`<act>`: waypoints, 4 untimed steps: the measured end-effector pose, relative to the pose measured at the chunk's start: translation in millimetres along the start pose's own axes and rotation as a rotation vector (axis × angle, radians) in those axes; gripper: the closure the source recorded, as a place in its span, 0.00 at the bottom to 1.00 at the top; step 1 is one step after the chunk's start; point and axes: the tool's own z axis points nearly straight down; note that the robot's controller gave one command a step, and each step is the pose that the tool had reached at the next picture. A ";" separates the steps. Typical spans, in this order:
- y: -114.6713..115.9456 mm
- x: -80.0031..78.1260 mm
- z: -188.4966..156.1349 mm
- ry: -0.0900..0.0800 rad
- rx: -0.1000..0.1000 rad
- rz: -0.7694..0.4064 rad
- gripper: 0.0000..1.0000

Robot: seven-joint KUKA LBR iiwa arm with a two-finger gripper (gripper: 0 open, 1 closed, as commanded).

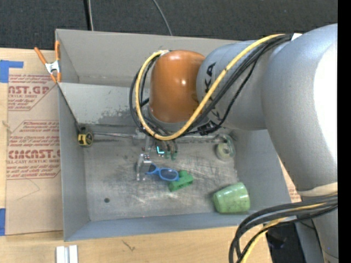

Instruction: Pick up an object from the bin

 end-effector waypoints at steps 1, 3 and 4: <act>-65.9 8.0 57.0 -0.006 0.003 -0.166 0.00; -54.1 -6.0 -39.3 -0.018 0.000 -0.184 1.00; -59.9 -6.8 -128.7 -0.018 0.001 -0.193 1.00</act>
Offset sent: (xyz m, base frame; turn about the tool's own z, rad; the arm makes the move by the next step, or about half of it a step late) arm -0.0079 -0.0642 -0.0556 -0.1676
